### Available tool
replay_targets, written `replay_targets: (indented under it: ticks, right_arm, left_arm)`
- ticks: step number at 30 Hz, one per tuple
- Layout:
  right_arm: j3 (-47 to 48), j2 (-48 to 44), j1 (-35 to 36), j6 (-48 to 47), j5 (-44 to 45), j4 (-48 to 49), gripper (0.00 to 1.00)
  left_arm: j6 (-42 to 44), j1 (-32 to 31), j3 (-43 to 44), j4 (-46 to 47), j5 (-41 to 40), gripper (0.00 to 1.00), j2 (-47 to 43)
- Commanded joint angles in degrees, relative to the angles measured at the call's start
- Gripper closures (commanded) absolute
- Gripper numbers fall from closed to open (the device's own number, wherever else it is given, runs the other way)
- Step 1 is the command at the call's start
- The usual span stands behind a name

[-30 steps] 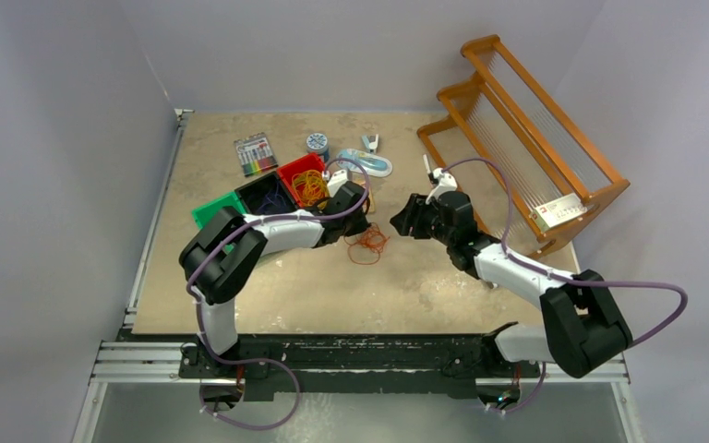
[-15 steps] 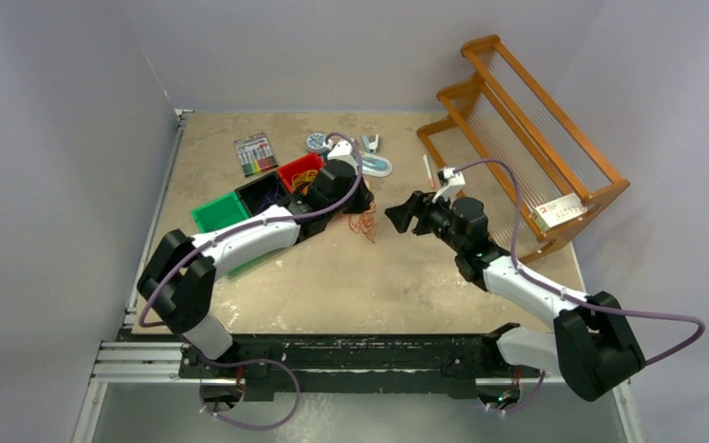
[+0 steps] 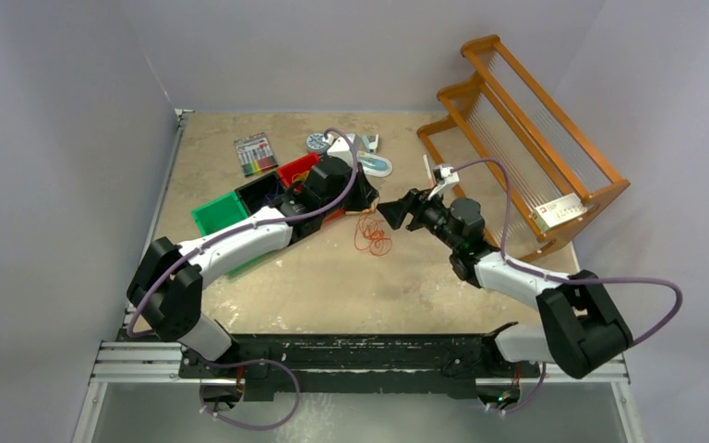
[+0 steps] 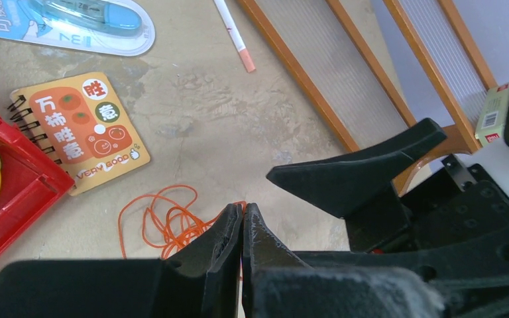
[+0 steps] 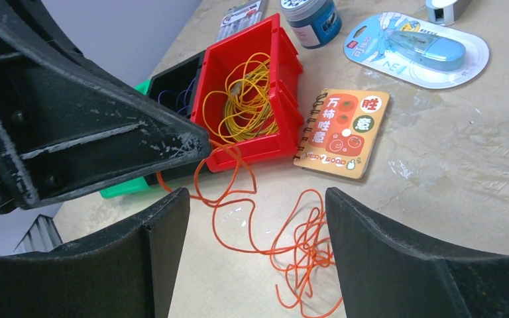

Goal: Untangle the cables

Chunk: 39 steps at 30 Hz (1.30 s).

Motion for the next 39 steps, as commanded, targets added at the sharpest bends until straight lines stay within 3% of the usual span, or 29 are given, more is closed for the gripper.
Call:
replay_targets:
  ticks: [1, 13, 20, 28, 39]
  right_arm:
    - [0.2, 2.8, -0.1, 2.1, -2.0, 9.6, 0.24]
    - [3.3, 16.9, 0.0, 6.9, -2.3, 24.2, 0.33]
    - [6.5, 22.5, 0.1, 5.4, -3.3, 22.7, 0.35]
    - [4.6, 24.7, 0.4, 5.2, -3.5, 22.8, 0.46]
    - [1.8, 28.1, 0.7, 6.0, -3.7, 24.1, 0.52]
  left_arm:
    - [-1.0, -0.1, 1.3, 3.9, 2.7, 1.0, -1.7]
    - [-2.7, -0.1, 2.4, 3.9, 7.7, 1.0, -3.6]
    - [-1.7, -0.2, 7.6, 0.5, 11.4, 1.0, -4.0]
    - [3.9, 0.5, 17.9, -7.4, 7.9, 1.0, -6.0]
    - [5.2, 5.5, 25.8, -10.1, 7.7, 1.0, -7.3]
